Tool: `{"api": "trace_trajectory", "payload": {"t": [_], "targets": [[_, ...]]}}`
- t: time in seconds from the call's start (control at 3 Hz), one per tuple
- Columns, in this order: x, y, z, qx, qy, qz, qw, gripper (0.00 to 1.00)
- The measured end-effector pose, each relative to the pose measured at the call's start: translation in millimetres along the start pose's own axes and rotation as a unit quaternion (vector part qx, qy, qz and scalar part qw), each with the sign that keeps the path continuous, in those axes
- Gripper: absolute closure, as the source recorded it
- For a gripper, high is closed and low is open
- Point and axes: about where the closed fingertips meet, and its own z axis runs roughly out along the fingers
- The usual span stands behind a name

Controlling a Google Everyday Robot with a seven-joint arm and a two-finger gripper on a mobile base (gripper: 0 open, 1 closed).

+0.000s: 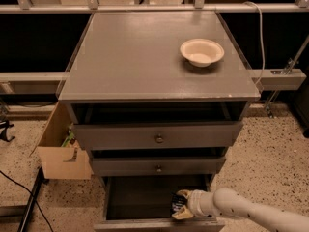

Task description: Pick rxbar blueberry from bottom drawer and place on counter

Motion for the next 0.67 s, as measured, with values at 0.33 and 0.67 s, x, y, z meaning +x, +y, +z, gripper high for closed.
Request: {"api": "trace_trajectory", "payload": {"t": [0.33,0.67], "targets": [[-0.1,0.0,-0.1,0.0,0.0,0.0,1.0,1.0],[-16.8,2.2,-15.9,-0.013,-0.002,-0.006,0.9999,1.0]]}}
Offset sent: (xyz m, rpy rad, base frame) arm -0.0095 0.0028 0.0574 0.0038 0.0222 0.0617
